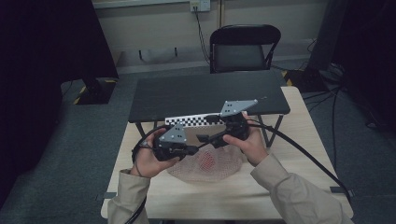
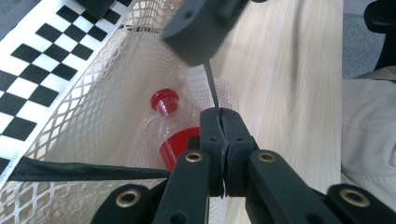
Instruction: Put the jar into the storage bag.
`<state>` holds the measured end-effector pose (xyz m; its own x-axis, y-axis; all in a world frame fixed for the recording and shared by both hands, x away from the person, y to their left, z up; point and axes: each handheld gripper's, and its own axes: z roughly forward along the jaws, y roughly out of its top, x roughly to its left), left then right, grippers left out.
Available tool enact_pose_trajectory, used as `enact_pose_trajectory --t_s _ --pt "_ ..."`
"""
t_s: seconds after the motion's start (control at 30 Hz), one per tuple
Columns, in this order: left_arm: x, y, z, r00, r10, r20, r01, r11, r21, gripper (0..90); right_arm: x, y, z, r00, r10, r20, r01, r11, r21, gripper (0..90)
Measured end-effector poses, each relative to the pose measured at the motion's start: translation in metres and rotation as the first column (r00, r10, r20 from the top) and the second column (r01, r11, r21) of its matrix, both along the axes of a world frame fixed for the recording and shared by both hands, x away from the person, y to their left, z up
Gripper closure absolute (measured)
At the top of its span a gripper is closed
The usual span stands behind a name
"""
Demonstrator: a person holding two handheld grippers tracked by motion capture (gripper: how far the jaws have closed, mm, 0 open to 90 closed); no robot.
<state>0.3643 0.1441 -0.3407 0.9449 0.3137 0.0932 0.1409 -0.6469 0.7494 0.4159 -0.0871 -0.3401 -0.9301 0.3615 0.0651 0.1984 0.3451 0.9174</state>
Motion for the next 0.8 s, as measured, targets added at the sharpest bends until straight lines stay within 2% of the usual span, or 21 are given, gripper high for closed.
enact_pose_trajectory --t_s 0.1,0.3,0.37,0.43,0.47,0.5,0.57,0.6,0.63,0.73,0.8 --pt "0.001 0.001 -0.001 1.0 0.008 0.0 -0.008 1.0 0.0 87.6 -0.001 -0.001 0.0 0.9999 -0.011 0.009 0.011 1.0 -0.003 10.5" --pt "0.005 0.004 -0.005 0.9993 0.035 -0.012 -0.036 0.9993 -0.011 85.4 -0.003 -0.002 0.001 0.9998 -0.016 0.013 0.016 1.0 -0.018 7.5" --pt "0.007 0.005 -0.006 0.9975 0.071 -0.005 -0.071 0.9974 -0.011 76.3 -0.004 -0.003 0.001 0.9997 -0.018 0.017 0.018 0.999 -0.027 7.2" --pt "0.007 0.006 -0.005 0.9945 0.097 0.039 -0.096 0.995 -0.028 61.8 -0.004 -0.003 0.0 0.9994 -0.021 0.028 0.022 0.999 -0.036 5.6" --pt "0.008 0.007 -0.005 0.9949 0.095 0.035 -0.093 0.9942 -0.054 51.5 -0.004 -0.003 0.001 0.9994 -0.019 0.03 0.02 0.999 -0.04 5.4" --pt "0.01 0.008 -0.005 0.9937 0.111 0.016 -0.11 0.9917 -0.068 41.1 -0.005 -0.003 0.0 0.9991 -0.024 0.034 0.025 0.999 -0.041 5.0" --pt "0.011 0.008 -0.005 0.9894 0.137 0.048 -0.134 0.9893 -0.057 28.6 -0.006 -0.004 0.001 0.999 -0.03 0.033 0.031 0.998 -0.047 3.2" --pt "0.012 0.008 -0.005 0.9898 0.135 0.044 -0.133 0.9894 -0.059 20.9 -0.006 -0.004 0.001 0.9989 -0.036 0.029 0.038 0.998 -0.048 2.4" --pt "0.012 0.008 -0.006 0.9898 0.136 0.042 -0.134 0.989 -0.063 17.1 -0.006 -0.005 0.001 0.999 -0.035 0.028 0.037 0.998 -0.049 2.4" --pt "0.016 0.009 -0.008 0.9892 0.145 -0.02 -0.146 0.9869 -0.069 6.1 -0.006 -0.009 0.0 0.9996 -0.027 0.004 0.027 0.999 -0.025 1.5" --pt "0.016 0.009 -0.009 0.9923 0.122 -0.022 -0.123 0.9897 -0.073 2.6 -0.005 -0.013 -0.002 0.9996 -0.026 -0.009 0.026 1.0 -0.019 0.9"
